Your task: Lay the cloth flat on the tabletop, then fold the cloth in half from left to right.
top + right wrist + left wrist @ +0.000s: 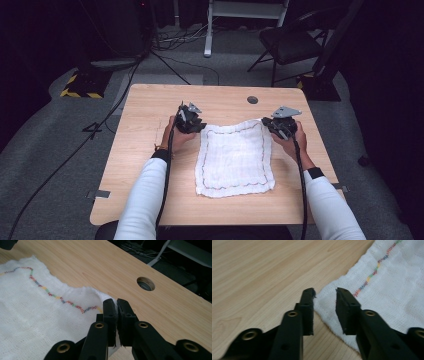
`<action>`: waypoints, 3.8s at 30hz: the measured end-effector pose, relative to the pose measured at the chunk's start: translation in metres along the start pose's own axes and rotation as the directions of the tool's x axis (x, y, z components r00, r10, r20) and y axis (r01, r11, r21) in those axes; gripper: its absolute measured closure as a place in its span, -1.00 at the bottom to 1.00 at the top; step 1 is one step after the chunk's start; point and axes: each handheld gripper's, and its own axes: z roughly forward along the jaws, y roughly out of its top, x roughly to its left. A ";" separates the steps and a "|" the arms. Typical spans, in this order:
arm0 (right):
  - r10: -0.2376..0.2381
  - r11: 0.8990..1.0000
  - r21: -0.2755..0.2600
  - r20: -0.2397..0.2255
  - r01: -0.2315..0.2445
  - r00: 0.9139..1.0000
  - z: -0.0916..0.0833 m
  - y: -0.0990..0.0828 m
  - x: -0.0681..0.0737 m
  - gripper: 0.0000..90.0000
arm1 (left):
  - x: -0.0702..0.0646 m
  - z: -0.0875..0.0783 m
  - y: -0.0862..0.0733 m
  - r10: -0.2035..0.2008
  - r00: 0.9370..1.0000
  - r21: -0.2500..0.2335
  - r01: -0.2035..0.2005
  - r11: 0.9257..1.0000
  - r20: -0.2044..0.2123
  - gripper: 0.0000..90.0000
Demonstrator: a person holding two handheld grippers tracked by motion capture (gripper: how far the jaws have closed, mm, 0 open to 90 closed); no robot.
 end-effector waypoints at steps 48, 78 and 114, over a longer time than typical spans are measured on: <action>0.035 0.995 0.091 -0.043 -0.031 0.998 0.005 -0.007 -0.006 0.05 | -0.033 -0.012 -0.004 0.136 0.986 0.075 -0.129 0.989 -0.092 -0.43; -0.018 0.973 0.219 -0.216 0.067 0.976 -0.083 -0.099 0.055 -0.05 | -0.093 -0.058 -0.093 0.184 0.978 0.080 -0.192 0.978 0.095 -0.44; -0.118 0.993 -0.015 -0.237 0.118 0.964 -0.075 -0.052 0.093 0.09 | -0.050 -0.069 -0.071 0.120 0.992 -0.009 -0.120 0.993 -0.046 -0.53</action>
